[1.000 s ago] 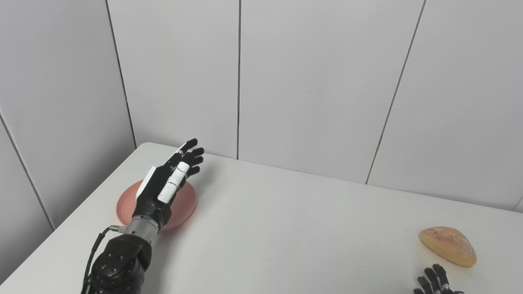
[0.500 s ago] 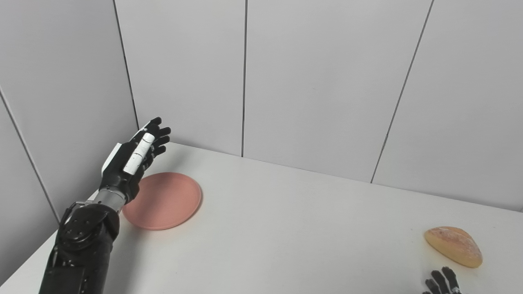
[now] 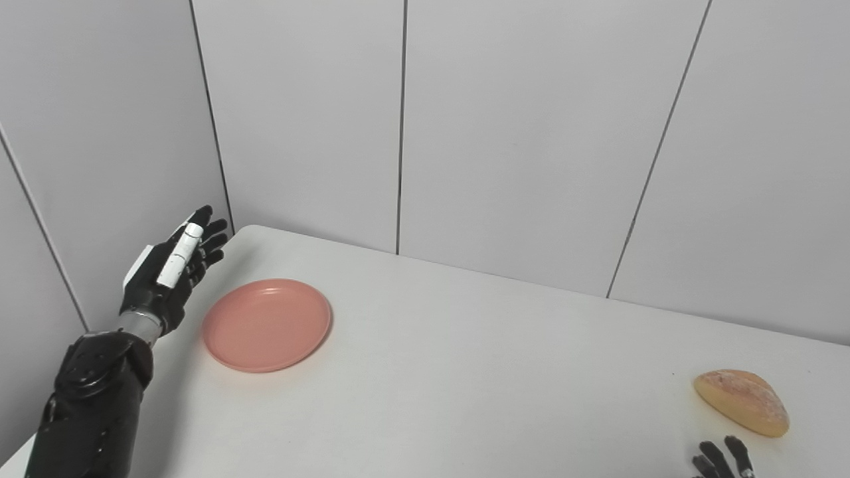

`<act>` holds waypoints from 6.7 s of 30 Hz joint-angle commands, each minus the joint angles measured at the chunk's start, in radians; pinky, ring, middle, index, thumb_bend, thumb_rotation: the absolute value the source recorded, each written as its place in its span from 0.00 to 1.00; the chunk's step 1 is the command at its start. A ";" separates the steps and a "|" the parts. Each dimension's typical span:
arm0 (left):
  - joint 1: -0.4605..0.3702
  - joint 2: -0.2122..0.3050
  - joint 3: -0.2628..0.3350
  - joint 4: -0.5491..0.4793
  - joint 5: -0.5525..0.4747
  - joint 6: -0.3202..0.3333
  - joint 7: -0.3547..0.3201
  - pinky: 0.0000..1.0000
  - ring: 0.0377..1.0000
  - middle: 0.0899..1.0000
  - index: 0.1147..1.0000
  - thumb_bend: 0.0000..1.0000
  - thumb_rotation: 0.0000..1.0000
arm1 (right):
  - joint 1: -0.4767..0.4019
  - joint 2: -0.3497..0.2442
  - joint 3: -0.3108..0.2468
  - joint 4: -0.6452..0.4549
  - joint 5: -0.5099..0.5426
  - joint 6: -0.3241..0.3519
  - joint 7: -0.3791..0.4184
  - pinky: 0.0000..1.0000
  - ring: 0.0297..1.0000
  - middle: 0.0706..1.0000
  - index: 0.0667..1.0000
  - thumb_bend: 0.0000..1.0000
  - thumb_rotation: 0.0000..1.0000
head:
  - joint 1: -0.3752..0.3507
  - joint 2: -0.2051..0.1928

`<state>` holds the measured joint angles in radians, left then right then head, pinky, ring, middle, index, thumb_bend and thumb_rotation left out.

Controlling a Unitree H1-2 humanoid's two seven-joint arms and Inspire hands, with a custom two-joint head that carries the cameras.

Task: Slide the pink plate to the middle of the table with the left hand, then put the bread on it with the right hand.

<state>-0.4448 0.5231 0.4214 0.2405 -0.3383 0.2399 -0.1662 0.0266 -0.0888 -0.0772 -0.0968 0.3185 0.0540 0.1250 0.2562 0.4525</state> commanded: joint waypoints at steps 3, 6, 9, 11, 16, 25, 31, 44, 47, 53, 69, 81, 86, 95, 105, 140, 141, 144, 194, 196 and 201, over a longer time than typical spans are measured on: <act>-0.071 0.052 0.022 0.058 -0.014 -0.077 -0.010 0.91 0.91 0.89 0.93 0.90 0.72 | 0.029 -0.014 -0.006 0.003 0.013 0.067 0.003 0.99 0.96 0.93 0.99 0.76 1.00 | 0.000 0.004; -0.079 0.055 0.024 0.106 -0.017 -0.099 -0.011 0.91 0.91 0.91 0.93 0.90 0.71 | 0.031 -0.016 -0.007 -0.004 0.017 0.074 0.004 0.98 0.95 0.93 1.00 0.75 1.00 | 0.001 0.006; -0.089 0.049 0.032 0.155 -0.026 -0.122 -0.007 0.82 0.90 0.89 0.93 0.89 0.70 | 0.034 -0.019 -0.005 -0.009 0.019 0.078 0.006 0.98 0.95 0.93 1.00 0.75 1.00 | -0.001 0.008; -0.093 0.045 0.032 0.181 -0.022 -0.133 0.002 0.87 0.89 0.89 0.92 0.89 0.70 | 0.035 -0.019 -0.004 -0.013 0.019 0.080 0.005 0.98 0.95 0.93 1.00 0.75 1.00 | -0.002 0.008; -0.106 0.052 -0.004 0.263 0.022 -0.183 0.006 0.92 0.89 0.89 0.94 0.89 0.75 | 0.036 -0.023 -0.004 -0.021 0.017 0.089 0.002 0.96 0.94 0.92 0.99 0.75 1.00 | -0.002 0.013; -0.165 0.041 -0.019 0.401 0.019 -0.238 0.017 0.89 0.86 0.86 0.90 0.88 0.72 | 0.042 -0.021 -0.006 -0.037 0.020 0.105 -0.002 0.95 0.93 0.90 0.99 0.75 1.00 | -0.007 0.020; -0.185 0.028 -0.040 0.480 0.022 -0.285 0.007 0.88 0.85 0.84 0.89 0.92 0.70 | 0.042 -0.016 -0.007 -0.043 0.018 0.114 -0.006 0.93 0.92 0.89 0.98 0.76 1.00 | -0.008 0.022; -0.179 -0.010 -0.047 0.530 0.000 -0.322 -0.007 0.92 0.86 0.85 0.89 0.87 0.63 | 0.055 -0.028 -0.007 -0.056 0.019 0.124 -0.003 0.91 0.91 0.89 0.98 0.76 1.00 | -0.007 0.014; -0.175 -0.007 -0.046 0.522 -0.001 -0.319 -0.004 0.95 0.88 0.86 0.91 0.86 0.63 | 0.059 -0.031 -0.009 -0.064 0.026 0.131 -0.003 0.92 0.91 0.89 0.98 0.74 1.00 | -0.007 0.022; -0.167 0.002 -0.052 0.535 0.004 -0.319 -0.017 0.94 0.88 0.88 0.92 0.85 0.66 | 0.065 -0.033 -0.010 -0.074 0.023 0.136 -0.006 0.92 0.90 0.88 0.98 0.75 1.00 | -0.007 0.031; -0.158 -0.026 -0.089 0.575 0.005 -0.365 -0.060 0.92 0.86 0.85 0.93 0.83 0.72 | 0.068 -0.031 -0.002 -0.100 0.020 0.152 -0.007 0.90 0.90 0.90 0.99 0.74 1.00 | -0.014 0.037; -0.146 -0.064 -0.142 0.578 0.018 -0.392 -0.083 0.86 0.85 0.84 0.91 0.93 0.70 | 0.073 -0.034 0.001 -0.107 0.015 0.162 -0.007 0.88 0.89 0.88 0.98 0.76 1.00 | -0.016 0.040; -0.145 -0.069 -0.146 0.583 0.008 -0.396 -0.093 0.86 0.86 0.85 0.92 0.95 0.70 | 0.072 -0.037 0.005 -0.107 0.014 0.169 -0.004 0.88 0.89 0.89 0.99 0.75 1.00 | -0.018 0.041; -0.116 -0.078 -0.167 0.521 0.009 -0.362 -0.124 0.86 0.86 0.88 0.94 0.90 0.72 | 0.070 -0.037 0.013 -0.106 0.001 0.178 -0.007 0.87 0.88 0.89 0.99 0.74 1.00 | -0.019 0.036; -0.087 -0.120 -0.199 0.429 0.023 -0.339 -0.104 0.77 0.82 0.82 0.91 0.88 0.71 | 0.069 -0.032 0.018 -0.108 -0.010 0.182 -0.009 0.86 0.87 0.88 0.98 0.74 1.00 | -0.022 0.034; -0.084 -0.177 -0.235 0.330 0.032 -0.216 -0.117 0.78 0.81 0.83 0.89 0.83 0.72 | 0.072 0.035 0.110 -0.164 -0.092 0.190 -0.079 0.80 0.82 0.85 0.94 0.76 0.95 | -0.289 0.112; -0.082 -0.188 -0.235 0.325 0.037 -0.217 -0.103 0.78 0.81 0.82 0.89 0.82 0.72 | 0.071 0.036 0.114 -0.165 -0.100 0.186 -0.081 0.80 0.81 0.85 0.94 0.77 0.94 | -0.294 0.112; -0.077 -0.217 -0.229 0.311 0.047 -0.219 -0.064 0.82 0.81 0.83 0.90 0.81 0.70 | 0.071 0.039 0.120 -0.165 -0.116 0.180 -0.085 0.79 0.81 0.84 0.94 0.77 0.95 | -0.295 0.112; -0.058 -0.463 -0.312 0.202 0.154 -0.182 0.126 0.81 0.81 0.80 0.90 0.83 0.69 | 0.053 0.122 0.189 -0.126 -0.230 0.131 -0.102 0.76 0.80 0.83 0.94 0.83 0.91 | -0.496 0.094; -0.059 -0.468 -0.308 0.205 0.153 -0.187 0.127 0.81 0.81 0.81 0.90 0.82 0.70 | 0.052 0.126 0.193 -0.123 -0.236 0.129 -0.103 0.76 0.79 0.83 0.94 0.82 0.91 | -0.500 0.094; -0.058 -0.482 -0.300 0.209 0.148 -0.190 0.123 0.81 0.82 0.80 0.90 0.81 0.71 | 0.048 0.133 0.207 -0.110 -0.255 0.114 -0.103 0.76 0.80 0.83 0.95 0.82 0.93 | -0.546 0.094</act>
<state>-0.4968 0.0564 0.1239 0.4324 -0.1763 0.0307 -0.0401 0.0730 0.0265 0.0983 -0.2293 0.0645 0.1640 -0.0102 -0.2807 0.5476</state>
